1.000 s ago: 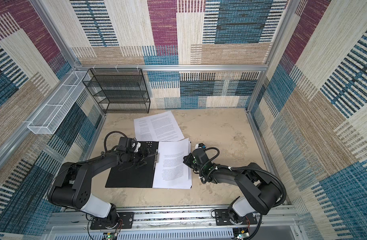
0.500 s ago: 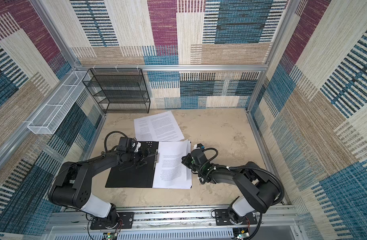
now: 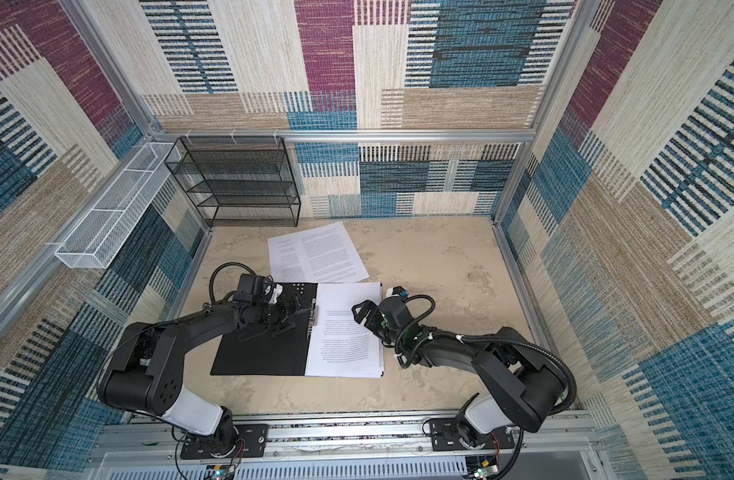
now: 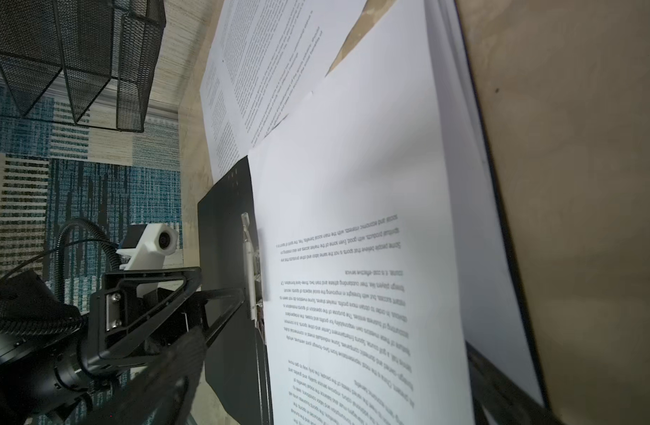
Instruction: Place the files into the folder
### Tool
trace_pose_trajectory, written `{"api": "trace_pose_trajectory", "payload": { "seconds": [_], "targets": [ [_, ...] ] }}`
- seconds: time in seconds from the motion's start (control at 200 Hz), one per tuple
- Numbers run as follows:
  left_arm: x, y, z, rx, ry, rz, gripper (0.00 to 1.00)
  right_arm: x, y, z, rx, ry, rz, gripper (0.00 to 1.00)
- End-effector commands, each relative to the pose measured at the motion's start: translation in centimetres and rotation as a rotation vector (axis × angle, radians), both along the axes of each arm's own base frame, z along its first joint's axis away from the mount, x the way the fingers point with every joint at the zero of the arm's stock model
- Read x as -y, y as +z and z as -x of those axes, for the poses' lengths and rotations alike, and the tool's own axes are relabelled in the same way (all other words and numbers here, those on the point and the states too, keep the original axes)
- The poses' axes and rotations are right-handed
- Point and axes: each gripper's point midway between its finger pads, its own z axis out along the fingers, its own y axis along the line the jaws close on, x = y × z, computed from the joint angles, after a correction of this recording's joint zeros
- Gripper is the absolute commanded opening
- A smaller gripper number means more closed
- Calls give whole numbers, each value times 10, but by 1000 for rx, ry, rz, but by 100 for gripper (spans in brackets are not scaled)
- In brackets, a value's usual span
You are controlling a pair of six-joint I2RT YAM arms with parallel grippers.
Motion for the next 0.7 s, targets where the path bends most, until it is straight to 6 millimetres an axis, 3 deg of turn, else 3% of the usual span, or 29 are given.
{"api": "trace_pose_trajectory", "payload": {
  "seconds": [0.0, 0.23, 0.471, 0.691],
  "targets": [
    [-27, -40, 40, -211, 53, -162, 95, 16, -5, 1, -19, -46, 81, 100],
    [-25, -41, 39, -210, 53, -152, 95, 41, -12, 7, -35, -83, 225, 100],
    [-20, -40, 41, -213, 39, -123, 94, 34, -12, 4, -13, -40, 228, 99],
    [-2, -45, 54, -223, -30, -137, 94, 38, 6, -19, 46, -1, 226, 100]
  ]
}}
